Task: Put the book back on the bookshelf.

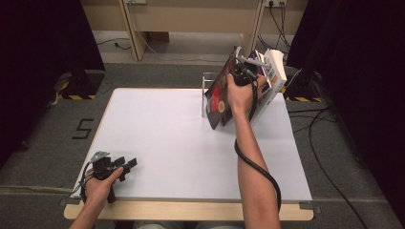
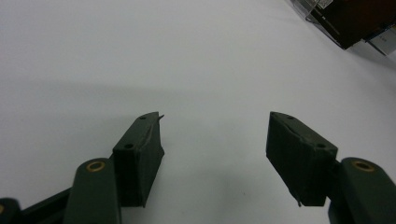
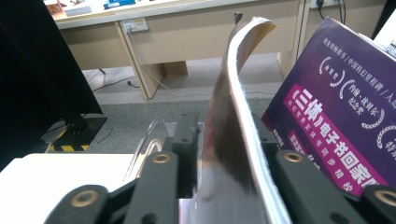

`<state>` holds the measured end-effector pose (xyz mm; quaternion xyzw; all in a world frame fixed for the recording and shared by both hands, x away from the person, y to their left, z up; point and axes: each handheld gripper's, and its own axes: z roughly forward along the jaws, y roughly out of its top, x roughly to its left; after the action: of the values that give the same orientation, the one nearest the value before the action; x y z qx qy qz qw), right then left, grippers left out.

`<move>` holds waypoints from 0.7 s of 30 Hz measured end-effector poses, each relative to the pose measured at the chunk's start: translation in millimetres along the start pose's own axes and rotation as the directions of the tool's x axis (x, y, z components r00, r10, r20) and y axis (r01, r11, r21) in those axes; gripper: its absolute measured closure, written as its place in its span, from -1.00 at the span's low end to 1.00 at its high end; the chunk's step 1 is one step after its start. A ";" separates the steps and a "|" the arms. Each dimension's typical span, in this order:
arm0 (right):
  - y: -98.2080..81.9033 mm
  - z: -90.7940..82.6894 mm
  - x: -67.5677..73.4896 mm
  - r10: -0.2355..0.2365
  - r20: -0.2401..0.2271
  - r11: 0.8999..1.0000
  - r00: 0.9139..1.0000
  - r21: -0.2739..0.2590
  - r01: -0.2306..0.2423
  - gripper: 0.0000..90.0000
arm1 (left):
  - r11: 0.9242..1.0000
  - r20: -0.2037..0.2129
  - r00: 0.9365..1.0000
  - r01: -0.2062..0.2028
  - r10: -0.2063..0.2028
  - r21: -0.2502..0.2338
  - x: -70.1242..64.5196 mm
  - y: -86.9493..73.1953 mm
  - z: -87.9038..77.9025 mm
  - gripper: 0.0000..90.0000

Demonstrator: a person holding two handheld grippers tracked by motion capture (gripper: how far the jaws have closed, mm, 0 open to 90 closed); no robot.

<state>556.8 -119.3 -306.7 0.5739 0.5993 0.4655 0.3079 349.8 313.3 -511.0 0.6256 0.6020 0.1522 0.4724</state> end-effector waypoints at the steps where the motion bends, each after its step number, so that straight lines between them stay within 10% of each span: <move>1: -0.3 0.0 -0.7 -0.001 0.005 1.000 1.000 -0.004 0.001 0.50 | 1.000 0.001 1.000 0.001 -0.001 -0.001 0.0 0.0 0.0 -0.22; 21: -11.0 -8.3 -11.3 -0.023 0.008 0.999 1.000 0.024 0.023 0.17 | 1.000 -0.002 1.000 -0.002 0.002 -0.003 -1.4 -0.8 -0.1 -0.23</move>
<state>546.6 -131.0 -315.5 0.5726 0.6101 0.4522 0.3088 348.9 311.9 -511.1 0.6251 0.6018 0.1543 0.4725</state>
